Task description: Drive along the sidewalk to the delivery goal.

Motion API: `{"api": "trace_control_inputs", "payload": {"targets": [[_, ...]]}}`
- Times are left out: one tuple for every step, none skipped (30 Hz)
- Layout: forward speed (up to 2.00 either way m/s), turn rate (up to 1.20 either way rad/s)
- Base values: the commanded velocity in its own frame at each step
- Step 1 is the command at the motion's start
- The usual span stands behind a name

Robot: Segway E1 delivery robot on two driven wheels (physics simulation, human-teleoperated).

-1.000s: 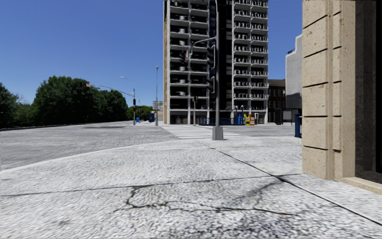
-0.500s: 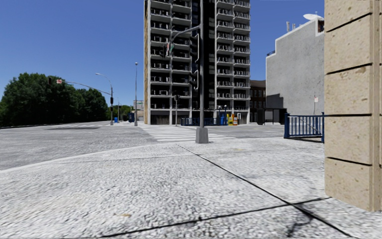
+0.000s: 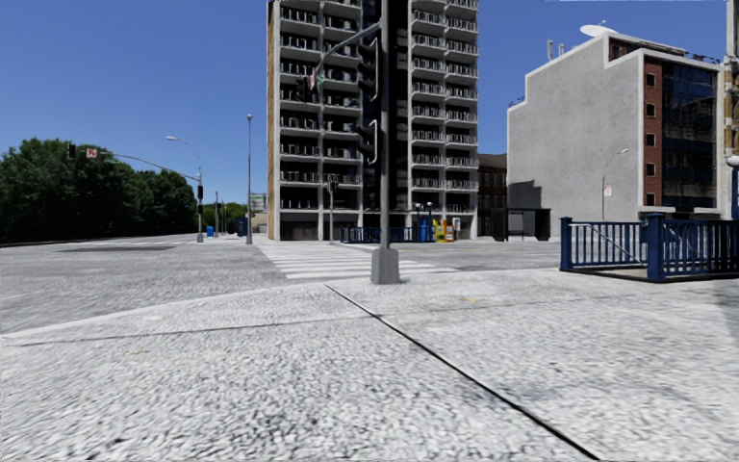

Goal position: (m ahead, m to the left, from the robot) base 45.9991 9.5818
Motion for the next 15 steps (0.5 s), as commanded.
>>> {"api": "trace_control_inputs", "payload": {"targets": [[1.53, -0.28], [1.53, -0.28], [1.52, -0.28], [1.52, -0.28], [1.52, -0.28], [1.52, -0.28], [1.52, -0.28], [1.52, -0.29], [1.52, -0.30], [1.52, -0.30], [1.52, -0.30], [1.52, -0.30], [1.50, -0.31], [1.47, -0.31], [1.45, -0.32]]}}
